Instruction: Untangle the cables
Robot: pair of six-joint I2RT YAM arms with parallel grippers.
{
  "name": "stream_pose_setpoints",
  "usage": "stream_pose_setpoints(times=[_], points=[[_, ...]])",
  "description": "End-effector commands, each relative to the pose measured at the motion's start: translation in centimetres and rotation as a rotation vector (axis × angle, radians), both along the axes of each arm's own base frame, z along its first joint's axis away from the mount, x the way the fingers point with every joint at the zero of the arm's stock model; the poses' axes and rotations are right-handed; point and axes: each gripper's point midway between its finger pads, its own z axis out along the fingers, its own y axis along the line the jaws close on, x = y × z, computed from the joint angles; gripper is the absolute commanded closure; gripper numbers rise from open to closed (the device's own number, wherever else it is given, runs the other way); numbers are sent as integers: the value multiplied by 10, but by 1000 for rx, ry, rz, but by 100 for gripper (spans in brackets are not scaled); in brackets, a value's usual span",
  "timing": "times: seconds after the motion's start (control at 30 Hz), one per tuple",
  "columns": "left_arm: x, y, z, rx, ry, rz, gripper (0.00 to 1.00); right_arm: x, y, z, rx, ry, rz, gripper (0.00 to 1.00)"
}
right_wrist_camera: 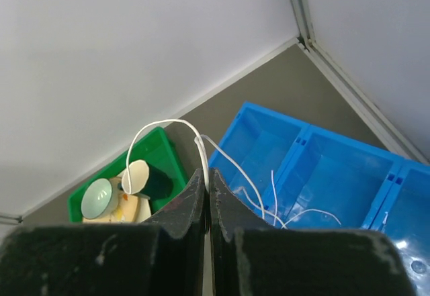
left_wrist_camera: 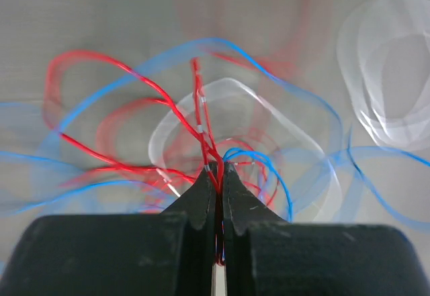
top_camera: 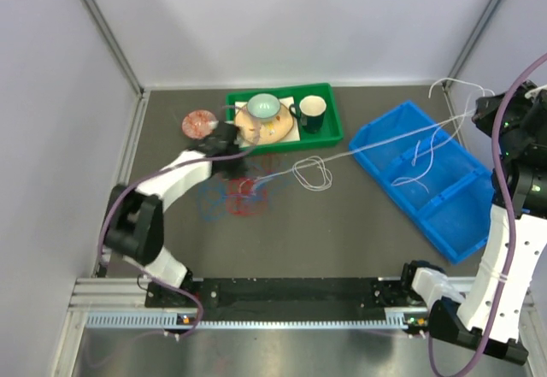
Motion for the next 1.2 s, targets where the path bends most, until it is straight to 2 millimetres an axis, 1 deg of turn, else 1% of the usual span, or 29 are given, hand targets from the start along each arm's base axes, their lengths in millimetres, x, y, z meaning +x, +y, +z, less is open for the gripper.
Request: stream_pose_setpoints(times=[0.0,0.03,0.07,0.13,0.17,0.2,0.23,0.27,0.33,0.37,0.4,0.43,0.47,0.53,0.57,0.7,0.73,0.8,0.83,0.87,0.9,0.93,0.97,1.0,1.03,1.07,1.1,1.13,1.17], points=[[14,99,21,-28,-65,301,100,-11,-22,39,-52,-89,-110,100],[14,111,20,-32,-53,334,100,-11,-24,40,-48,-88,-118,100],[16,133,17,-36,-43,400,100,-12,-27,45,-42,-98,-127,100],[12,148,9,-52,-15,456,100,-14,-34,49,-38,-103,-154,100],[13,161,5,-52,-9,497,100,-15,-36,58,-40,-120,-165,100],[12,165,1,-49,3,510,100,-16,-39,62,-38,-127,-179,100],[11,168,-4,-45,16,519,100,-15,-36,66,-36,-131,-157,100],[12,171,-5,-44,22,527,100,-14,-34,78,-35,-155,-149,100],[9,172,-11,-39,41,534,100,-13,-34,88,-34,-169,-148,100],[9,172,-12,-38,43,531,100,-18,-30,104,-39,-207,-140,100],[7,173,-14,-31,49,528,100,-14,-33,107,-36,-208,-143,100],[5,175,-17,-16,59,530,100,-15,-32,114,-40,-225,-146,100],[4,174,-17,-15,61,524,100,-20,-29,129,-50,-260,-138,100],[4,173,-16,-22,56,514,100,-11,-29,135,-43,-265,-118,100],[4,172,-16,-23,52,513,100,-16,-27,145,-45,-285,-119,100],[-3,180,-30,26,87,532,100,-13,-26,155,-33,-310,-111,100],[-4,179,-34,20,101,530,100,-11,-25,154,-28,-308,-103,100],[-3,173,-36,-5,100,515,100,-4,-18,151,-6,-299,-54,100],[-1,165,-33,0,86,488,100,0,-17,146,1,-284,-36,100],[0,162,-30,20,72,476,100,10,-14,132,22,-247,0,100],[3,165,-24,73,46,475,100,15,-10,123,37,-229,29,100],[4,154,-18,92,24,440,100,20,-6,120,40,-234,61,100],[5,152,-15,111,14,432,100,26,-5,96,62,-183,79,100],[8,151,-9,124,2,424,100,27,-4,86,59,-167,82,100],[11,148,-5,122,-9,409,100,36,-8,59,74,-110,80,100],[14,146,-2,114,-17,400,100,29,-5,53,69,-104,82,100],[15,145,1,113,-26,386,91,29,-5,43,74,-87,82,100],[16,142,6,108,-37,374,81,35,-7,15,100,-35,83,100],[19,142,14,110,-57,369,64,34,-5,5,108,-22,87,100]])
